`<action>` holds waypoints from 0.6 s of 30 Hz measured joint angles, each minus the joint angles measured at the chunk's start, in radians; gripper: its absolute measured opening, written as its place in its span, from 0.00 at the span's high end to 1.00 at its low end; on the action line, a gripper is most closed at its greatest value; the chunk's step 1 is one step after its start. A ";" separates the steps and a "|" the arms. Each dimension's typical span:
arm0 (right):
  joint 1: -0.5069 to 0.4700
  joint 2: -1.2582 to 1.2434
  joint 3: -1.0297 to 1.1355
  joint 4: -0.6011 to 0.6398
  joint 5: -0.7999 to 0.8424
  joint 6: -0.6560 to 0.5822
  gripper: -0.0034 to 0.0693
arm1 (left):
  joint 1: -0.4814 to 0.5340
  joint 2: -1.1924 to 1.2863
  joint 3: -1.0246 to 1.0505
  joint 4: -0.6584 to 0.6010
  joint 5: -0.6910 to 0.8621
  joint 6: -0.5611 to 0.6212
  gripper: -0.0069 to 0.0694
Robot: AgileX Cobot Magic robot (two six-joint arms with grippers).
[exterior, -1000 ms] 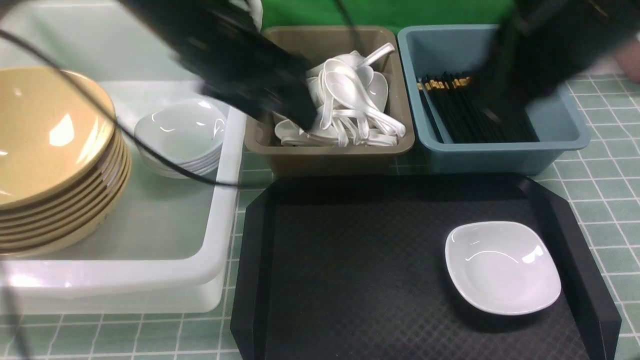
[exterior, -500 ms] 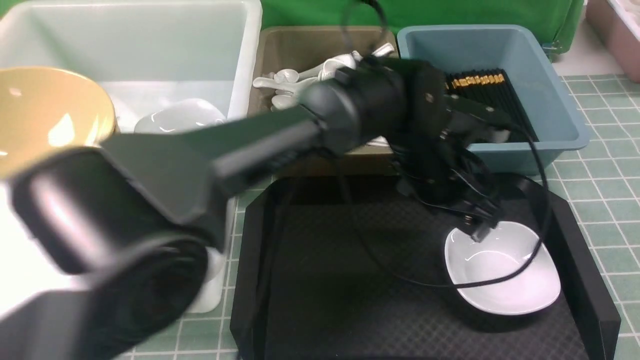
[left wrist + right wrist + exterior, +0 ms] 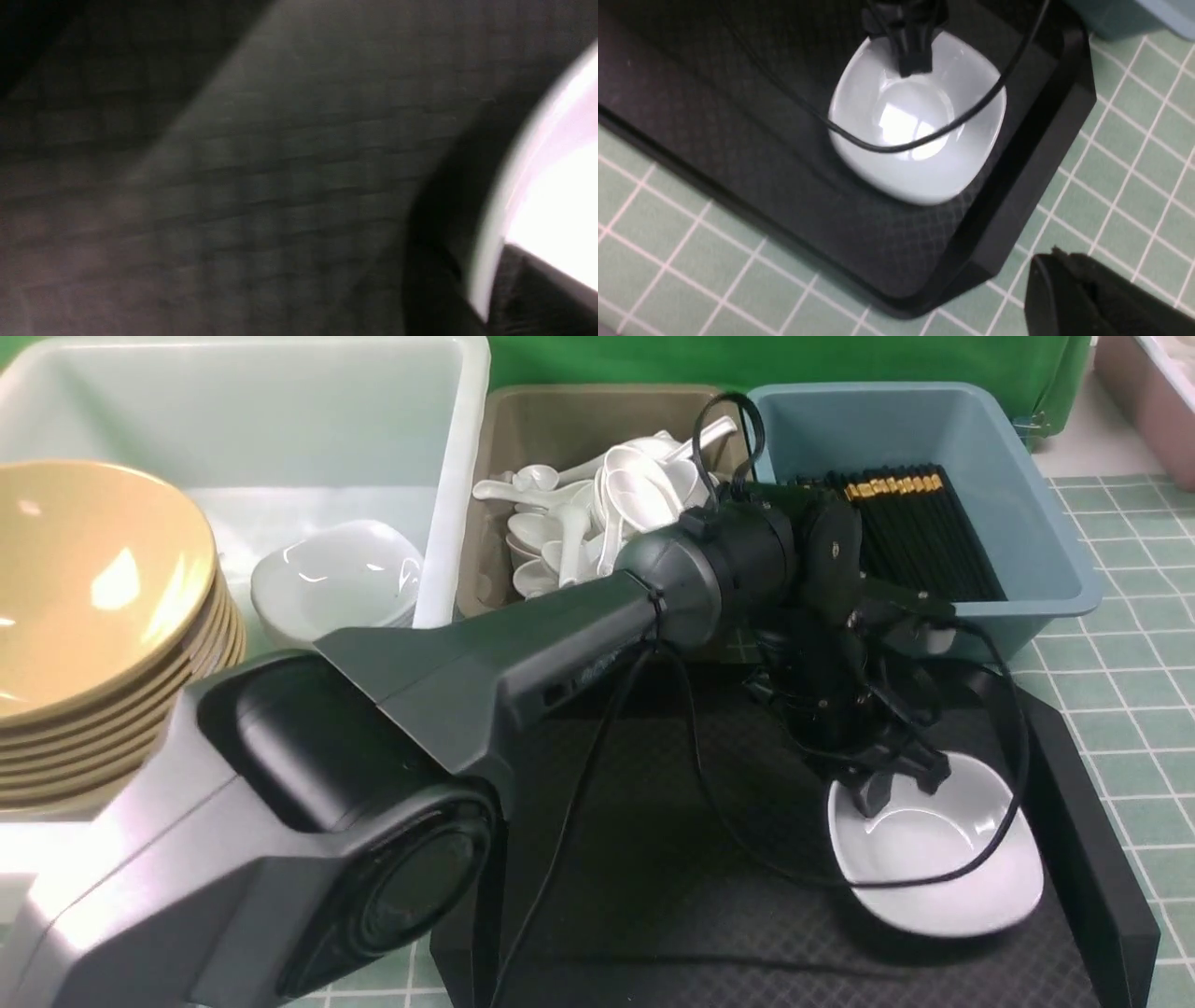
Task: On blue table put chopsticks spoon bowls plates into blue grey white boxes.
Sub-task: 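Grasp the small white bowl on the black tray by its rim with the left gripper, then place the white bowl into the white bin with the other dishes with the left gripper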
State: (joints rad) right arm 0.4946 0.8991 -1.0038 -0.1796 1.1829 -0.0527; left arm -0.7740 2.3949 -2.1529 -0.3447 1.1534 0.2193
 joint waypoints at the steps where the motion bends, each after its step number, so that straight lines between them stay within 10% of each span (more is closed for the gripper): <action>1: 0.000 0.003 0.000 0.004 -0.011 0.000 0.89 | 0.004 -0.015 -0.016 0.008 0.030 0.010 0.86; 13: 0.010 0.218 -0.231 0.285 -0.085 -0.222 0.89 | 0.278 -0.414 -0.106 0.091 0.097 0.040 0.90; 18: 0.164 0.386 -0.423 0.350 -0.094 -0.276 0.89 | 0.456 -0.558 -0.051 0.117 0.102 0.017 0.90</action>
State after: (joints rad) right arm 0.6588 1.2856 -1.4269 0.1705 1.0894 -0.3290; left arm -0.3178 1.8367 -2.2042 -0.2279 1.2553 0.2358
